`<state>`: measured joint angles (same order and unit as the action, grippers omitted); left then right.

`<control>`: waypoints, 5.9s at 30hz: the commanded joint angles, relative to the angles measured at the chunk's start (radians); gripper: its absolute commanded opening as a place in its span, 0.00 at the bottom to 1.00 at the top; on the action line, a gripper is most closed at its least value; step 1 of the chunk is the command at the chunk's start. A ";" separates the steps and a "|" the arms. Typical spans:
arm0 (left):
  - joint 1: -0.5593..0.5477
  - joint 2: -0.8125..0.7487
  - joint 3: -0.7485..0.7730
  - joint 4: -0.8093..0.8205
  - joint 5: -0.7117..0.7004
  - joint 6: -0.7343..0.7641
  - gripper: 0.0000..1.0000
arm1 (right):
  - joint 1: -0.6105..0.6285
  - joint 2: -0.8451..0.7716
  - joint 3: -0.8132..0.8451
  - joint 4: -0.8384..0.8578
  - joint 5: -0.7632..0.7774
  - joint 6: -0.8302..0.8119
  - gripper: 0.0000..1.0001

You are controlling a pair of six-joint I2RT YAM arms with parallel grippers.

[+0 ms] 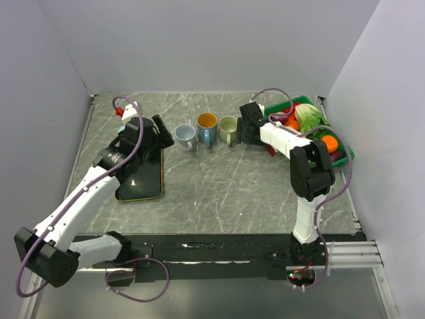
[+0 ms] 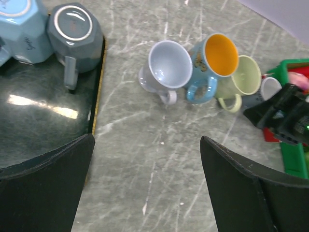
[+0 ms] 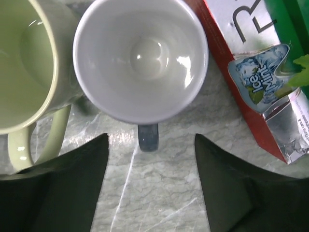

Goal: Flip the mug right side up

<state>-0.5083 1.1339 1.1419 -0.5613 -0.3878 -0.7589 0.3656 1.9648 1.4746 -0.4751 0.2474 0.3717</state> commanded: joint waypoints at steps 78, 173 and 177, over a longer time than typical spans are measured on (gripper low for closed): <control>0.312 0.452 0.083 0.223 0.234 0.313 0.01 | -0.005 -0.678 -0.194 0.069 -0.402 0.098 1.00; 0.251 -0.014 0.111 0.049 0.560 0.052 0.96 | 0.064 -0.879 -0.402 0.010 -0.044 -0.025 0.00; 0.251 0.004 0.108 0.054 0.555 0.055 0.96 | 0.053 -0.850 -0.465 0.024 -0.028 -0.017 0.00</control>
<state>-0.2584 1.1213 1.2156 -0.4831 0.2241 -0.7471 0.4313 1.1103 1.0355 -0.5106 0.1253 0.3988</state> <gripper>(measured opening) 0.963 0.249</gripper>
